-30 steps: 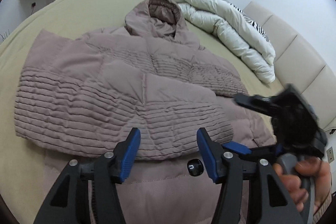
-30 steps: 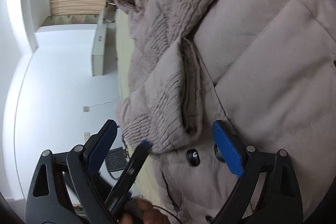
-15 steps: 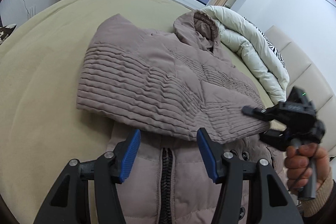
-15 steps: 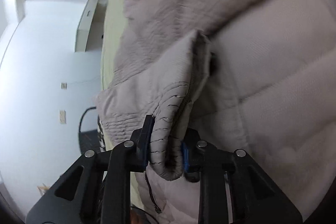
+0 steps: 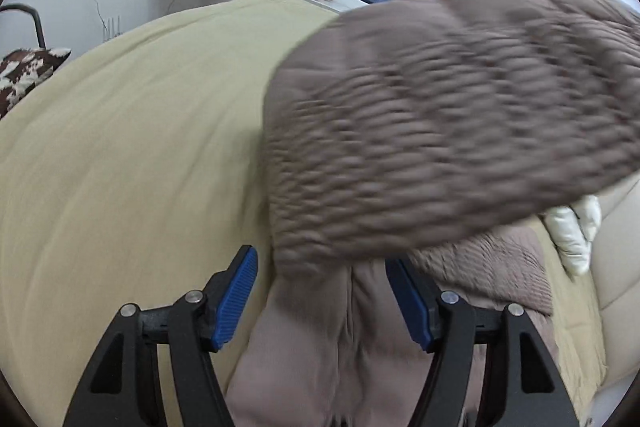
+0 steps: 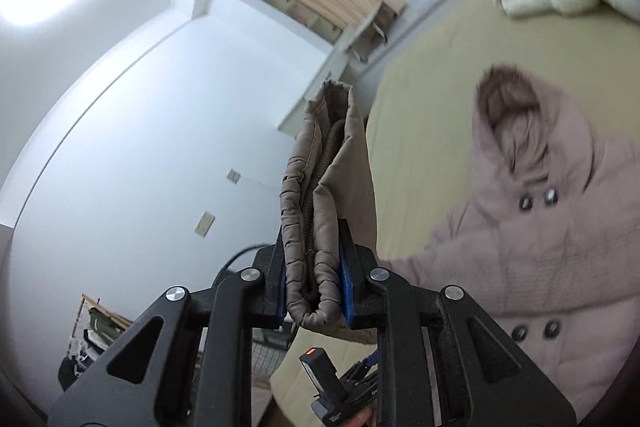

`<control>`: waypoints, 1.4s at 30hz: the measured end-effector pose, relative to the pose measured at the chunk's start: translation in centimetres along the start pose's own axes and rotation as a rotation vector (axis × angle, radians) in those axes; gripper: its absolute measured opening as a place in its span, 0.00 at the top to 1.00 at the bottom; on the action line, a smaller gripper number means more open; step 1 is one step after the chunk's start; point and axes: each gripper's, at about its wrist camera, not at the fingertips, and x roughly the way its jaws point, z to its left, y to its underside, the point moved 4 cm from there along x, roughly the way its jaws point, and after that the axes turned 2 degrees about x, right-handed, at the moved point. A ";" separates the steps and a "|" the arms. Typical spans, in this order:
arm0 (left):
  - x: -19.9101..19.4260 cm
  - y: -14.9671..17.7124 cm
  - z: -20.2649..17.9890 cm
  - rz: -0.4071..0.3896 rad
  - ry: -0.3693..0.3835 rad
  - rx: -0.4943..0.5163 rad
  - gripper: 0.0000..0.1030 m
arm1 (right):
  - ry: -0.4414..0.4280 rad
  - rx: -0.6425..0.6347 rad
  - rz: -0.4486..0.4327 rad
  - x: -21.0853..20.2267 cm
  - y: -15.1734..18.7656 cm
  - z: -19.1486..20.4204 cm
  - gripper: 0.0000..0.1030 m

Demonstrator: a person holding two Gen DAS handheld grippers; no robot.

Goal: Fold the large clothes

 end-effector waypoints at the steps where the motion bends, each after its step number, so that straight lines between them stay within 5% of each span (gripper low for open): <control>1: 0.9 -0.6 -0.3 0.001 -0.021 0.013 0.37 | 0.001 -0.002 -0.022 -0.8 -1.0 -0.4 0.81; 3: 2.7 -1.6 -0.3 0.012 -0.055 0.010 0.58 | 0.013 0.010 -0.063 -3.6 -2.1 -2.1 0.81; 6: 4.6 -2.3 0.4 0.028 -0.077 -0.007 0.65 | 0.071 0.046 -0.124 -7.9 -3.4 -7.4 0.81; 11: 7.0 -1.0 0.8 0.071 -0.114 0.063 0.82 | 0.254 0.239 -0.192 -12.5 -2.6 -22.4 0.82; 17: 7.7 -0.9 -0.2 0.086 -0.117 0.130 0.84 | 0.467 0.438 -0.138 -13.4 2.7 -35.4 0.82; 23: 6.2 0.1 -1.7 0.076 -0.149 0.298 0.70 | 0.485 0.349 -0.202 -14.0 3.9 -33.9 0.76; 24: 5.9 0.2 -2.0 0.073 -0.160 0.331 0.69 | 0.470 0.316 -0.207 -14.3 4.4 -32.0 0.60; 25: 5.6 0.3 -2.2 0.070 -0.165 0.355 0.69 | 0.463 0.284 -0.214 -14.4 4.1 -30.6 0.23; 27: 4.6 0.6 -2.5 0.064 -0.162 0.384 0.67 | 0.461 0.223 -0.258 -14.7 3.5 -28.1 0.00; 30: 2.5 0.6 -2.4 0.026 -0.128 0.357 0.52 | 0.479 0.096 -0.214 -13.0 2.7 -25.3 0.00; 34: 0.7 -0.6 -1.6 -0.036 -0.100 0.314 0.52 | 0.470 0.100 -0.084 -9.9 3.5 -25.5 0.09; 37: 1.6 -2.1 -1.6 -0.037 -0.088 0.303 0.55 | 0.560 0.137 -0.078 -9.4 3.8 -27.3 0.12; 40: 2.5 -2.7 -2.8 -0.020 -0.074 0.341 0.58 | 0.538 0.182 -0.005 -8.5 4.6 -29.3 0.37; 42: 3.3 -2.0 -3.1 0.030 -0.045 0.344 0.63 | 0.637 0.097 0.080 -7.0 5.0 -29.8 0.55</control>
